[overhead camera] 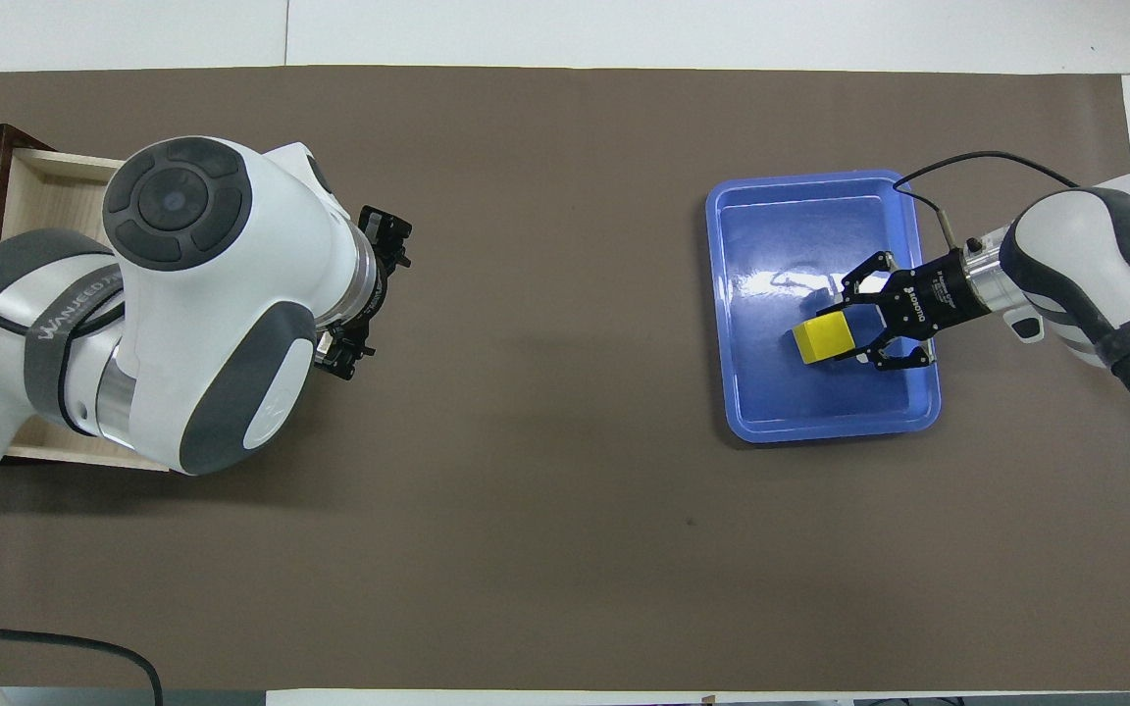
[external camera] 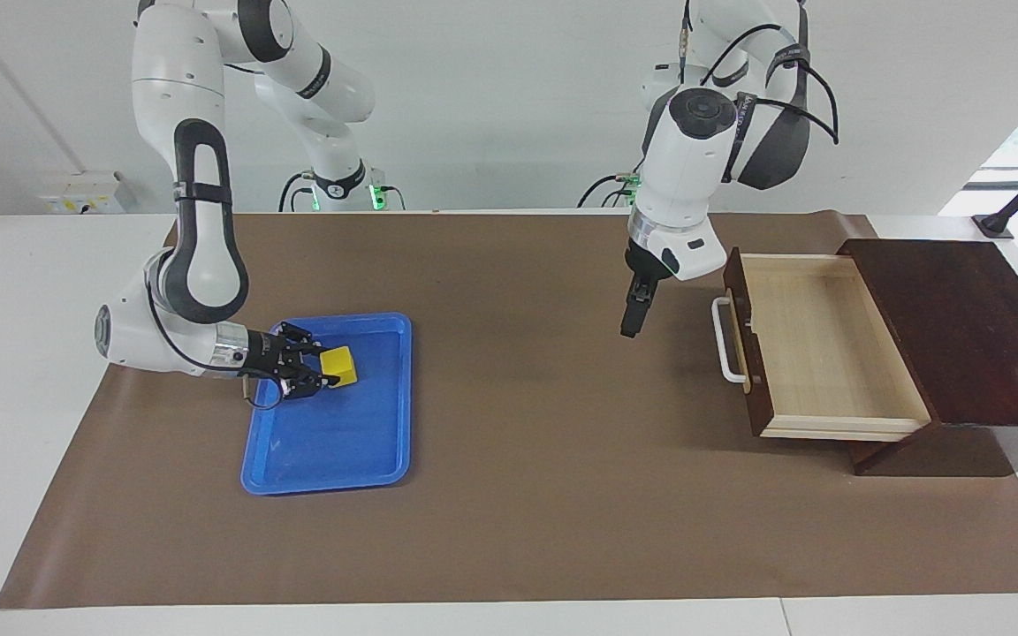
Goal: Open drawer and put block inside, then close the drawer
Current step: 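Close the right gripper on the yellow cube while the left gripper advances, then carry the cube with the right gripper while the left gripper approaches it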
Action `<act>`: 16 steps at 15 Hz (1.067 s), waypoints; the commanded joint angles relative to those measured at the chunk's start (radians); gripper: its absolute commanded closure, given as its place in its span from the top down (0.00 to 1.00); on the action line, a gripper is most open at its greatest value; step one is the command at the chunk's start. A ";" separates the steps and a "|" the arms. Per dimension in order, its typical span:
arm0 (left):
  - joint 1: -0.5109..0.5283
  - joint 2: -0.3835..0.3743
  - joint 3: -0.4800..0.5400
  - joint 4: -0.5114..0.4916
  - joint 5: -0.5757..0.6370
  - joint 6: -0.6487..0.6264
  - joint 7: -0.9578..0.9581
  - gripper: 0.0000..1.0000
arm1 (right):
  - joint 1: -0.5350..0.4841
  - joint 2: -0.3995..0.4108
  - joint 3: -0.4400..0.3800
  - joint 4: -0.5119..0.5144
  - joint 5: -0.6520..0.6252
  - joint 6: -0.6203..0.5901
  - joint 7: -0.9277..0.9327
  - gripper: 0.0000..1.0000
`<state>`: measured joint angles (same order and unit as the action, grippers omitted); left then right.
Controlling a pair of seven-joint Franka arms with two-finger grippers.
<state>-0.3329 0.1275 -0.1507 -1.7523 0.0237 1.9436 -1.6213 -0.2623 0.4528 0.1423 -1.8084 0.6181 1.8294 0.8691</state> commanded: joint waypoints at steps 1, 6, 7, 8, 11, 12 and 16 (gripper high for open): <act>0.017 -0.035 0.016 -0.042 -0.015 0.023 -0.045 1.00 | 0.056 -0.009 0.006 0.113 0.011 -0.036 0.118 0.00; 0.037 -0.034 0.016 -0.041 -0.016 0.032 -0.115 1.00 | 0.239 -0.051 0.014 0.228 0.057 -0.018 0.425 0.00; 0.044 -0.028 0.014 -0.036 -0.019 0.035 -0.135 1.00 | 0.262 -0.066 0.016 0.239 0.078 -0.013 0.462 0.00; 0.044 -0.019 0.016 -0.026 -0.042 0.037 -0.164 1.00 | 0.297 -0.074 0.016 0.242 0.094 -0.010 0.487 0.00; 0.012 0.058 0.014 0.072 -0.061 0.012 -0.294 1.00 | 0.409 -0.077 0.016 0.256 0.111 0.102 0.579 0.00; -0.021 0.105 0.014 0.129 -0.061 0.005 -0.363 1.00 | 0.451 -0.075 0.016 0.257 0.112 0.140 0.606 0.00; -0.084 0.181 0.016 0.226 -0.082 -0.006 -0.433 1.00 | 0.535 -0.075 0.016 0.256 0.121 0.240 0.666 0.00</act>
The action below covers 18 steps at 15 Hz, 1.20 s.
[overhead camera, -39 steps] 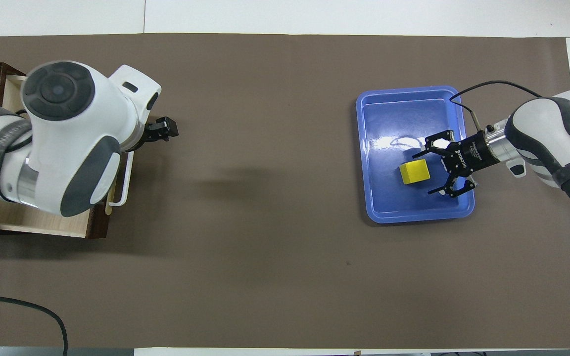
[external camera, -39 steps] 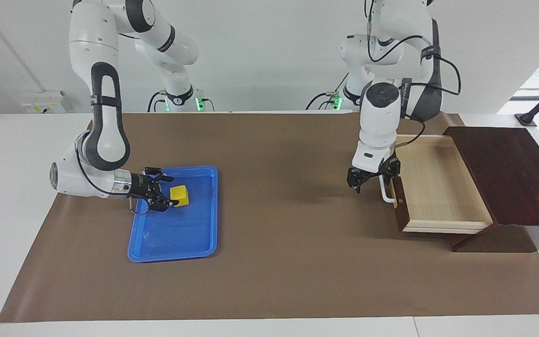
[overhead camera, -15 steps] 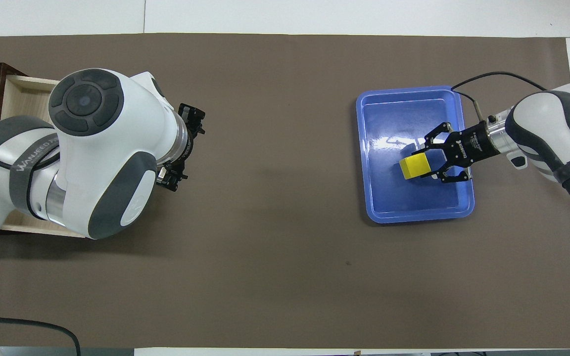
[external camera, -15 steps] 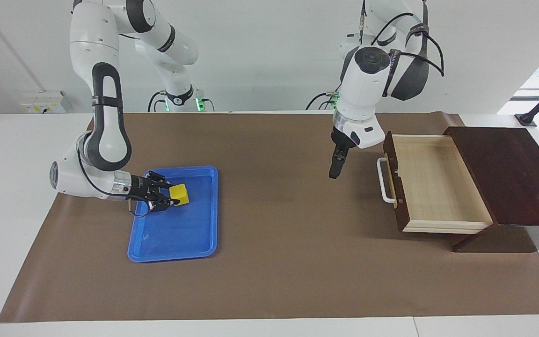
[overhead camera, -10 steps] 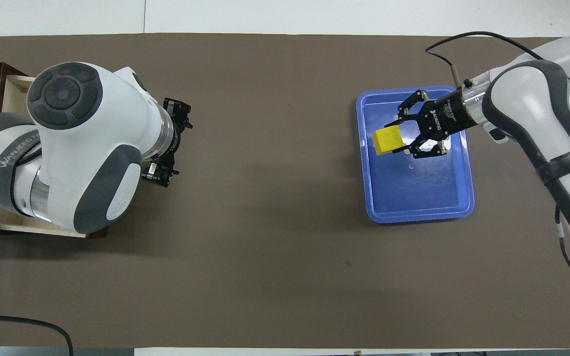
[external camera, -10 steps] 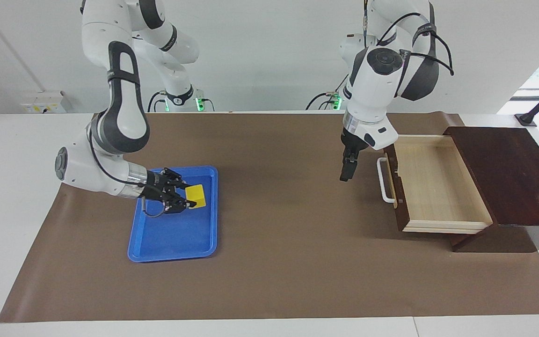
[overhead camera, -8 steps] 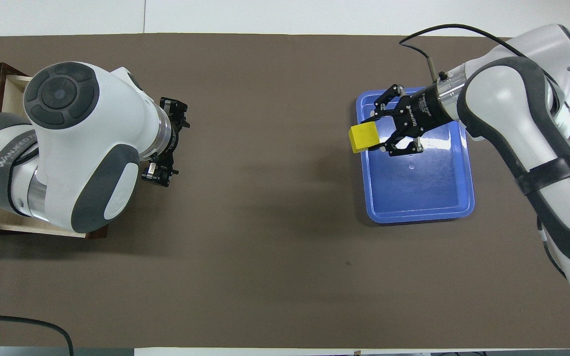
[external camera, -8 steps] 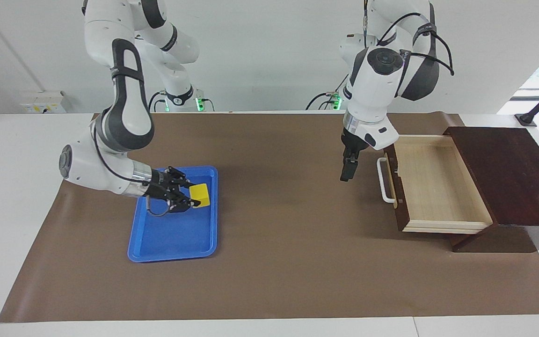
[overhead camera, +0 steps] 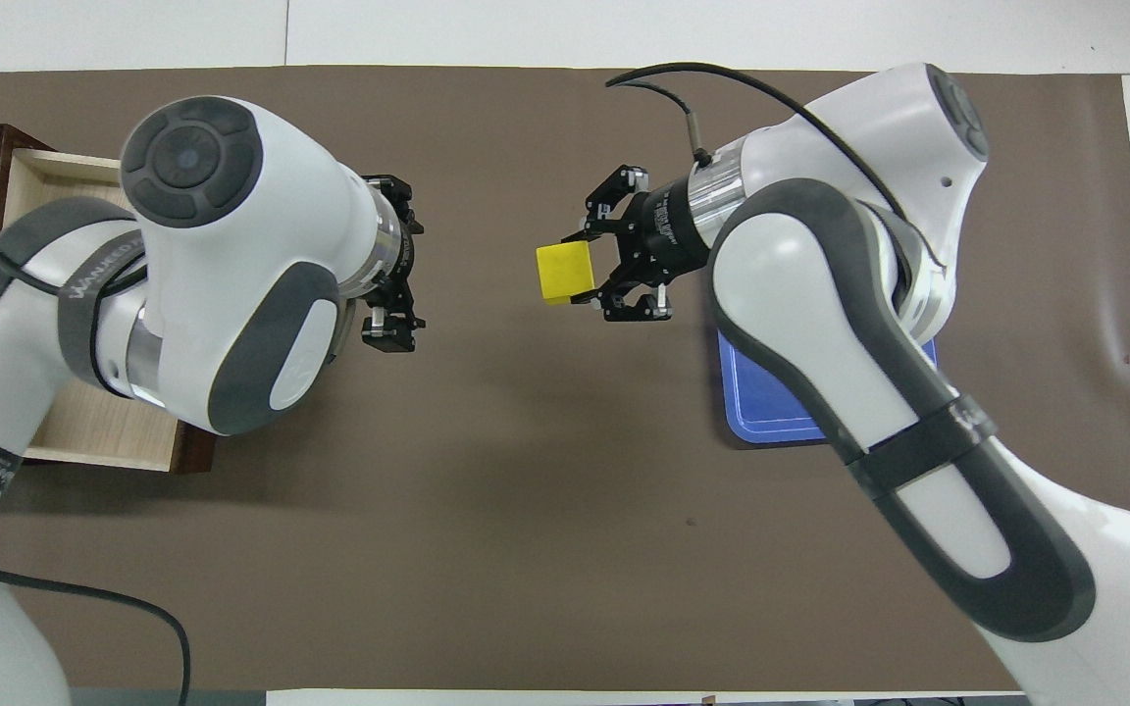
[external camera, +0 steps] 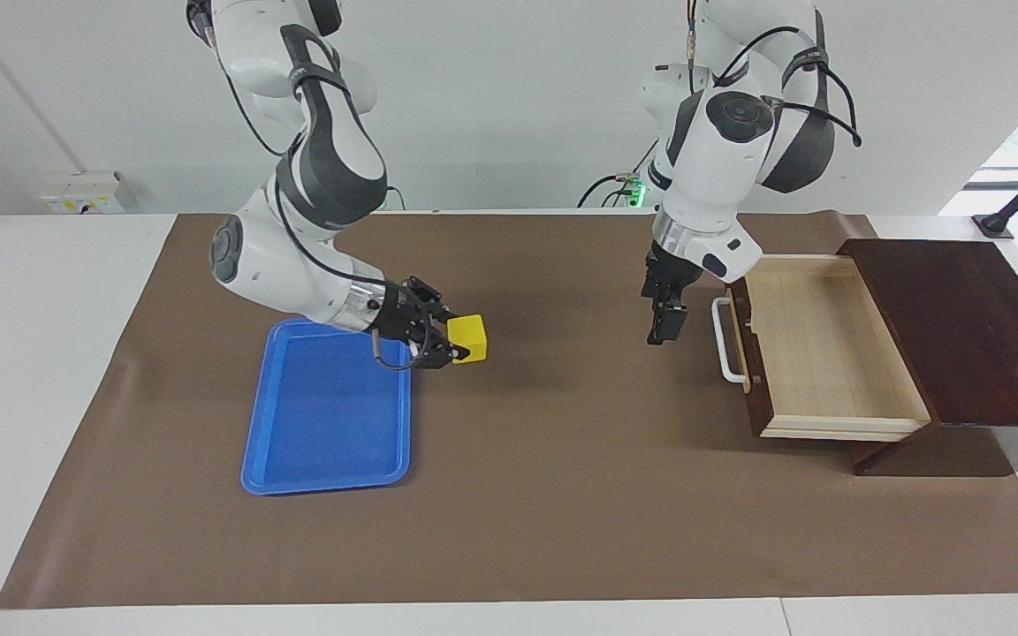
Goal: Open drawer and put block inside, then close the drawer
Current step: 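Carry the cube with the right gripper while the left gripper approaches it, then grasp the cube with the left gripper and open the right gripper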
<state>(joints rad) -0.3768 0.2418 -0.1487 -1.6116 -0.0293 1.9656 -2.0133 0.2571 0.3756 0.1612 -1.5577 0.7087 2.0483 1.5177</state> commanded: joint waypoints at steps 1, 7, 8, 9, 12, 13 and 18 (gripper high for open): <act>-0.056 0.079 0.012 0.105 -0.029 -0.013 -0.077 1.00 | 0.019 0.002 -0.003 0.005 0.049 0.021 0.019 0.00; -0.100 0.073 0.014 0.079 -0.021 0.002 -0.120 1.00 | 0.017 0.002 -0.003 0.002 0.080 0.020 0.032 0.00; -0.111 0.073 0.014 0.079 -0.021 0.004 -0.127 1.00 | 0.017 0.002 -0.003 0.002 0.081 0.020 0.032 0.00; -0.114 0.073 0.014 0.079 -0.023 0.007 -0.134 1.00 | 0.016 0.002 -0.003 0.002 0.081 0.020 0.032 0.00; -0.122 0.071 0.014 0.070 -0.021 0.028 -0.177 0.97 | 0.011 0.002 -0.003 0.002 0.084 0.016 0.032 0.00; -0.122 0.070 0.014 0.065 -0.023 0.029 -0.182 0.83 | 0.011 0.002 -0.003 0.002 0.084 0.016 0.032 0.00; -0.119 0.070 0.014 0.067 -0.023 0.033 -0.180 0.00 | 0.007 0.002 -0.003 0.004 0.084 0.012 0.030 0.00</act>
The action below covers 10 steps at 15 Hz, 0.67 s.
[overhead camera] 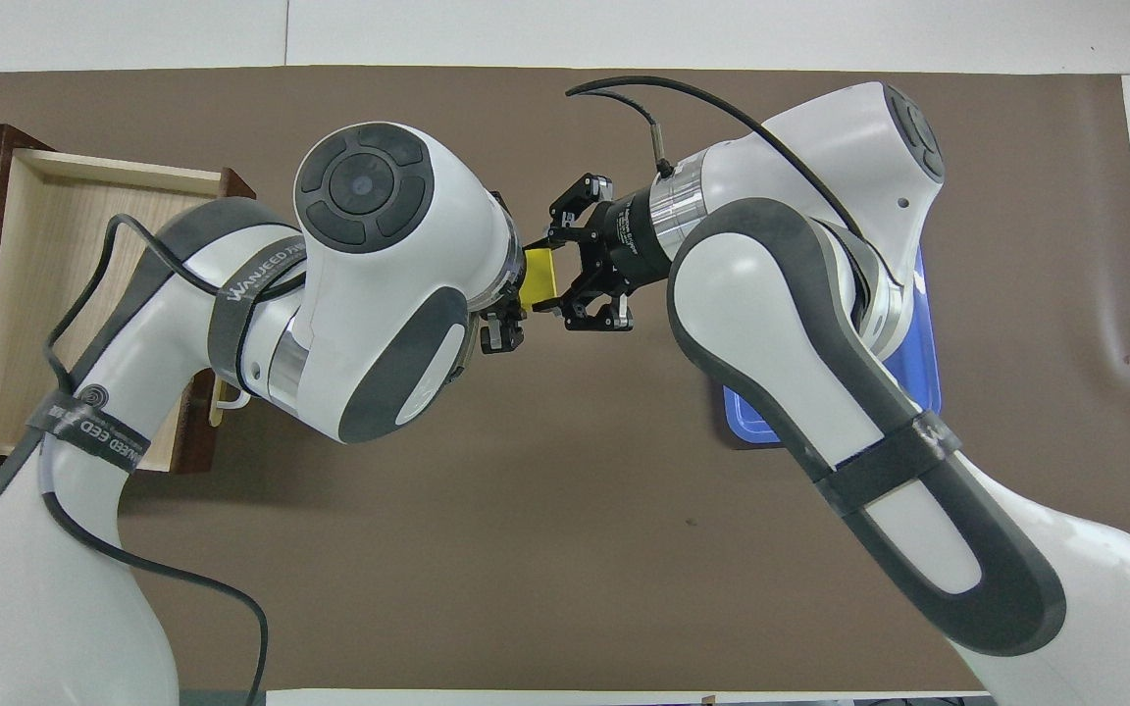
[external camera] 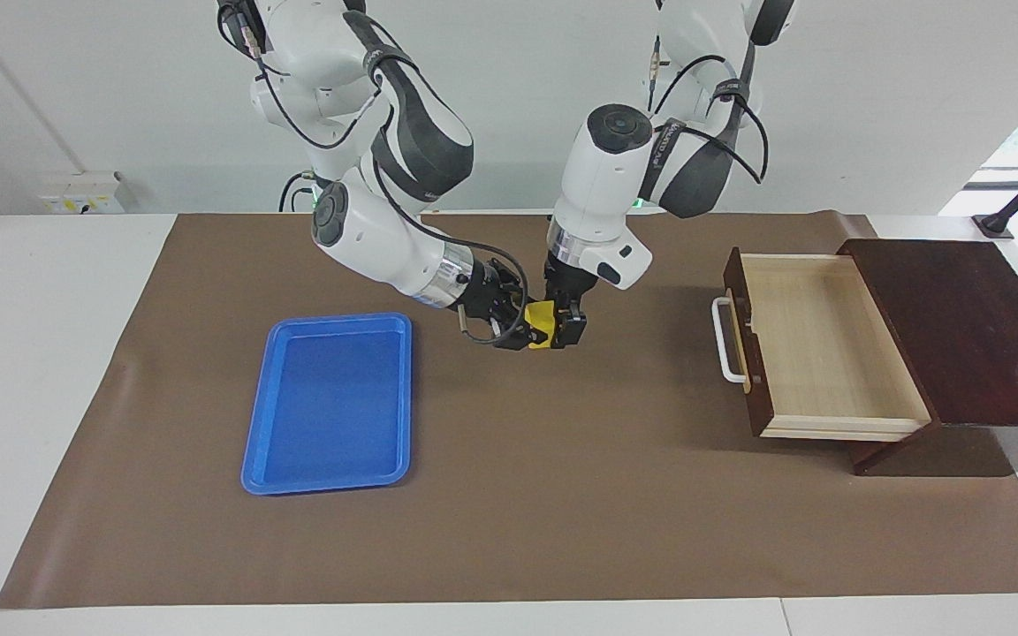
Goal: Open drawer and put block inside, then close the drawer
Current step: 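Grasp the cube with the left gripper and open the right gripper, then open the left gripper over the drawer while the right gripper retracts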
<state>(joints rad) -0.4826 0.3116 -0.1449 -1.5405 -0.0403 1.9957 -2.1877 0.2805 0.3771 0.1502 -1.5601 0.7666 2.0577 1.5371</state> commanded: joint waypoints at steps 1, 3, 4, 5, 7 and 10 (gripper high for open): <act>-0.010 0.000 0.008 -0.003 -0.012 0.000 -0.001 0.00 | -0.017 0.000 0.008 0.006 0.026 0.002 0.011 0.00; -0.005 -0.003 0.013 0.002 -0.012 -0.014 0.003 0.00 | -0.018 0.000 0.008 0.006 0.028 0.002 0.012 0.00; -0.002 -0.008 0.019 0.003 -0.012 -0.027 0.005 0.00 | -0.018 0.000 0.008 0.006 0.028 0.002 0.012 0.00; 0.009 -0.012 0.031 0.009 -0.010 -0.055 0.014 0.00 | -0.018 0.000 0.008 0.006 0.029 0.002 0.017 0.05; 0.056 -0.038 0.039 0.008 -0.012 -0.080 0.038 0.00 | -0.018 0.000 0.005 0.008 0.026 0.005 0.031 1.00; 0.166 -0.084 0.038 0.006 -0.015 -0.153 0.196 0.00 | -0.026 0.000 0.003 0.009 0.026 -0.001 0.031 1.00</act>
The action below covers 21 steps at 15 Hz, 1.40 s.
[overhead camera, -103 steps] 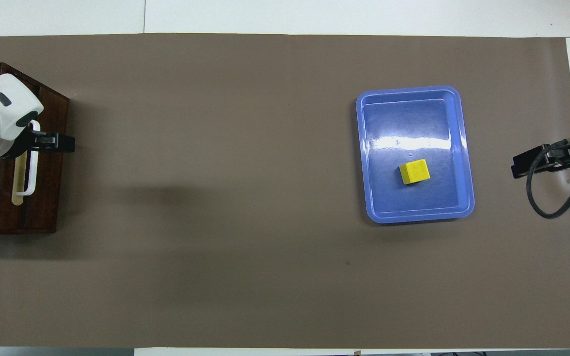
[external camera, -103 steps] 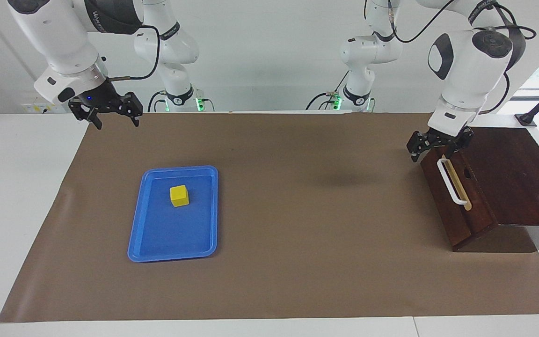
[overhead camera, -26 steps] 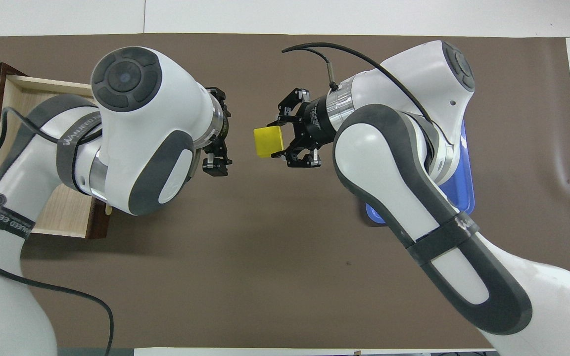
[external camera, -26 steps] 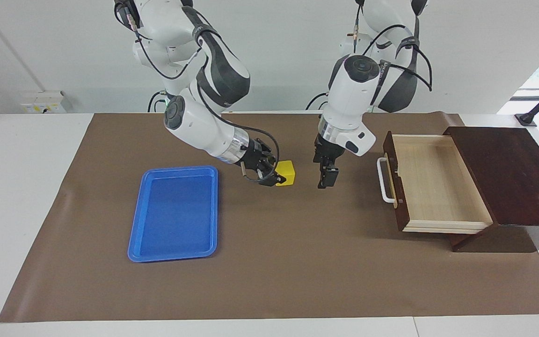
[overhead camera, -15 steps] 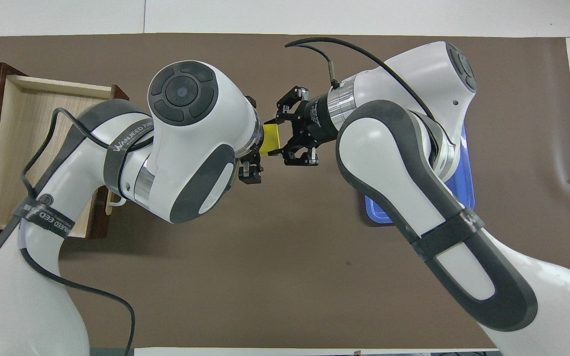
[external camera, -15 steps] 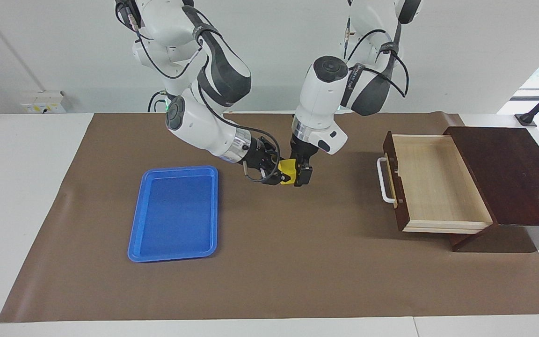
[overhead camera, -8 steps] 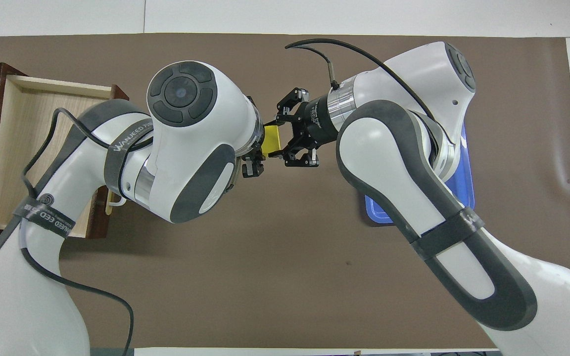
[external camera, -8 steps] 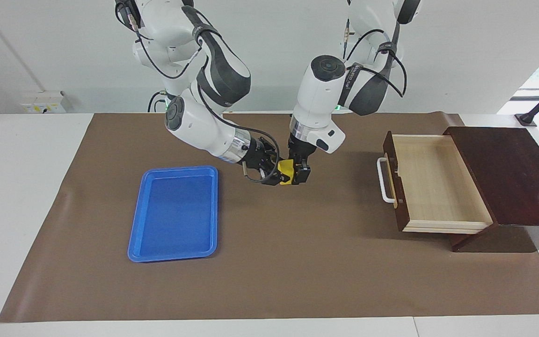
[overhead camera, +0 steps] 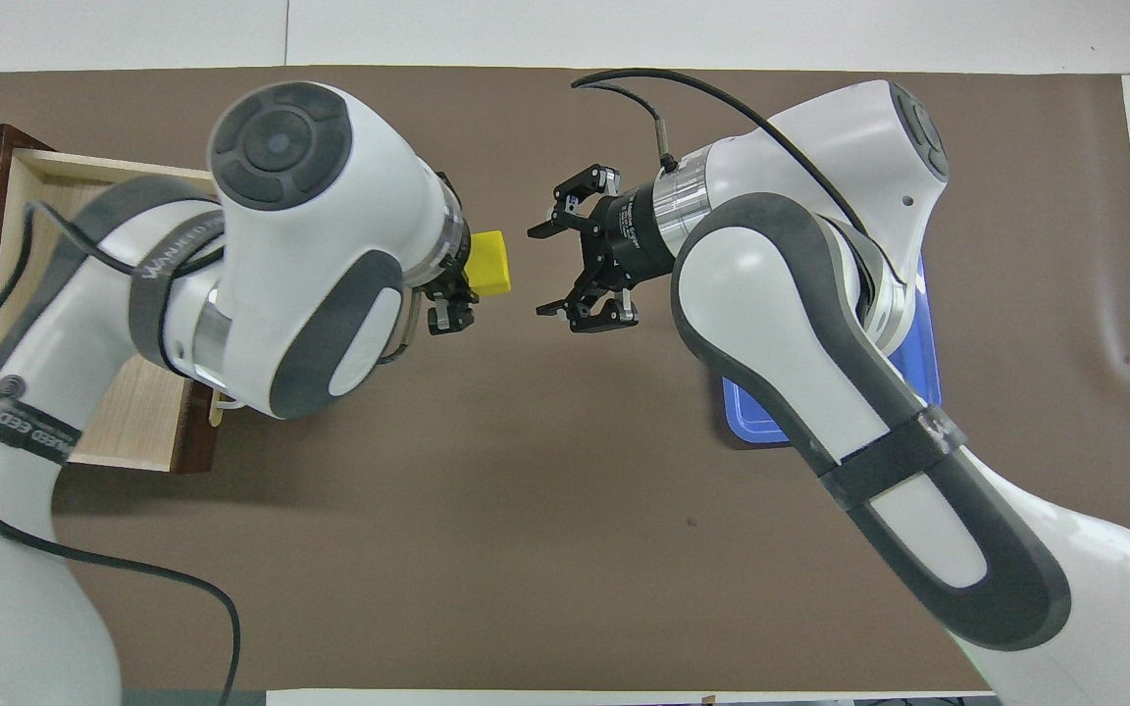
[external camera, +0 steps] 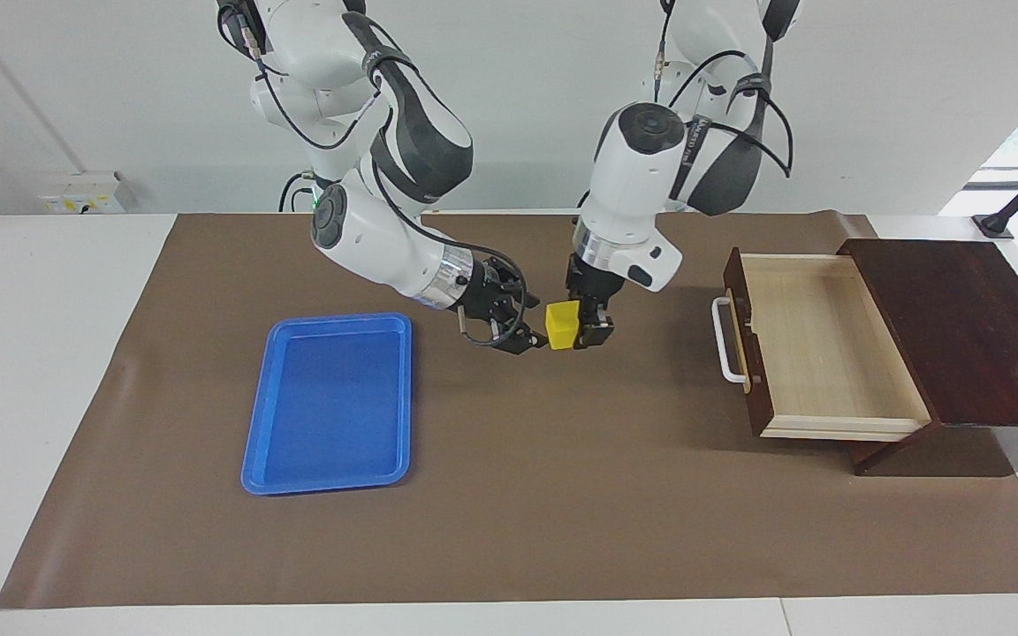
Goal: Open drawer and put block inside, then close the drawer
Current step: 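Open the left gripper over the drawer while the right gripper retracts, then push the drawer closed with the left gripper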
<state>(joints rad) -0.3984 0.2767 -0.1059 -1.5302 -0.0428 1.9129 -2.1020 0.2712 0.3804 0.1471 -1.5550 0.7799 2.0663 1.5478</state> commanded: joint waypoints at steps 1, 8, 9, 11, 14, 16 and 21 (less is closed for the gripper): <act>0.122 -0.066 0.000 -0.007 -0.012 -0.104 0.184 0.00 | -0.023 -0.005 0.006 0.004 0.012 -0.011 0.020 1.00; 0.482 -0.118 0.002 -0.068 -0.011 -0.146 0.660 0.00 | -0.147 -0.061 0.000 0.003 -0.155 -0.174 -0.249 1.00; 0.516 -0.144 0.002 -0.126 -0.011 -0.124 0.695 0.00 | -0.174 -0.069 0.000 0.003 -0.191 -0.222 -0.337 1.00; 0.532 -0.209 0.002 -0.284 -0.011 0.001 0.697 0.00 | -0.232 -0.087 -0.001 0.003 -0.243 -0.312 -0.516 1.00; 0.536 -0.280 0.002 -0.439 -0.009 0.077 0.720 0.00 | -0.279 -0.120 -0.001 0.003 -0.411 -0.399 -0.817 1.00; 0.540 -0.298 0.002 -0.485 -0.009 0.086 0.723 0.00 | -0.300 -0.138 -0.001 0.003 -0.542 -0.428 -1.039 1.00; 0.524 -0.280 0.002 -0.422 0.003 0.074 0.758 1.00 | -0.366 -0.199 -0.001 0.001 -0.751 -0.440 -1.610 1.00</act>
<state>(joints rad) 0.1358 0.0054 -0.1044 -1.9847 -0.0433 1.9821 -1.3633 -0.0604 0.2153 0.1342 -1.5435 0.0838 1.6369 0.1230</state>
